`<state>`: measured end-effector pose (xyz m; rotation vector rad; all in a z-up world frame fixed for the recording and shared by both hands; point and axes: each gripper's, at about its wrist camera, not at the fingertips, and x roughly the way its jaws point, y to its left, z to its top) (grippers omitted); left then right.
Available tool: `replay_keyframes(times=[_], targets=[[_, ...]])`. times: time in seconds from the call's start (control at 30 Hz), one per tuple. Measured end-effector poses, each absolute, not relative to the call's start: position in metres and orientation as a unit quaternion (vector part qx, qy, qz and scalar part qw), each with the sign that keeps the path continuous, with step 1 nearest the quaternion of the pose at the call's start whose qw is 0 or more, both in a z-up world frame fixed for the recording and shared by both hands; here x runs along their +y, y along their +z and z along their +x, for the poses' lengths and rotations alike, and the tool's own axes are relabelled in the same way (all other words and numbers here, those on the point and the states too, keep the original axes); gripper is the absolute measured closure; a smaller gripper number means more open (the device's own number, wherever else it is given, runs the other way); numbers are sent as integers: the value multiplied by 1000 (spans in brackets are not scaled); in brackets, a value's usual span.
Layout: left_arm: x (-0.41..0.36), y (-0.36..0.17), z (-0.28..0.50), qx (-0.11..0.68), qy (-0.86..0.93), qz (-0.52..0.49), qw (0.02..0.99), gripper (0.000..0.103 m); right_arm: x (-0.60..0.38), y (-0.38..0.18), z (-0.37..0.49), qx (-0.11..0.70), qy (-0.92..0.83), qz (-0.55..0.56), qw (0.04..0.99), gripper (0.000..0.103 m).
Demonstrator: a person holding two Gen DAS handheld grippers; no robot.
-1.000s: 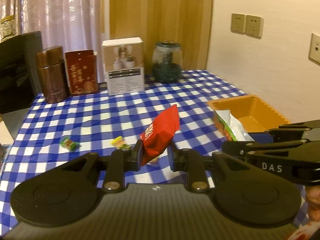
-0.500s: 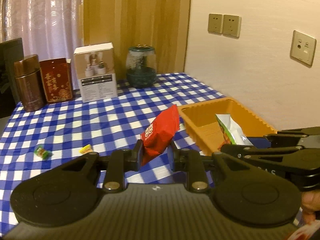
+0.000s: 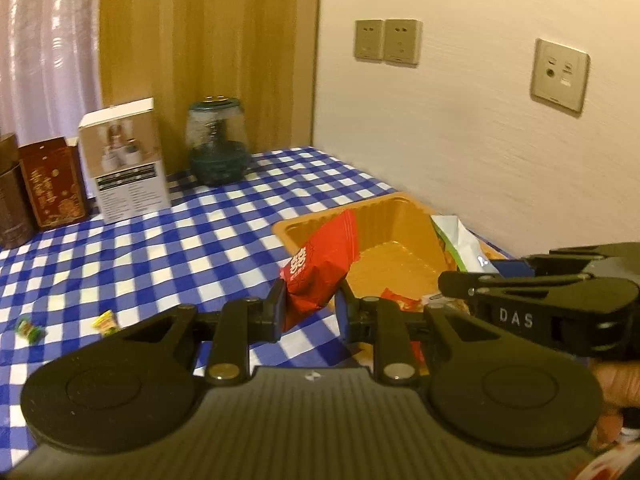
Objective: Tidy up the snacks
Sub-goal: 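Carry the red packet and the white snack over the orange tray with both tools, then open the left tool and the right tool to drop both packets into the tray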
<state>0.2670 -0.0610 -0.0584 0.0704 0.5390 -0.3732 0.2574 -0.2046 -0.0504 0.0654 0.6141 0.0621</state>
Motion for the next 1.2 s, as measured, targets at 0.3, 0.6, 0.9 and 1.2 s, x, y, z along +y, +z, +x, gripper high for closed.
replay_keyframes(times=[0.3,0.6,0.9,1.2], targets=[[-94,-67,280,270,-218,40,937,80,-230,-52,259,302,-3,44,952,72],[-115,-78,289,281,-240,50,928,80,-248,-56,258,305,-25,55,950,72],[-128,-85,290,286,-252,69,922,79,-251,-56,258,307,-26,65,949,72],[-122,-82,289,278,-240,81,927,61,-253,-57,259,310,-29,73,948,72]])
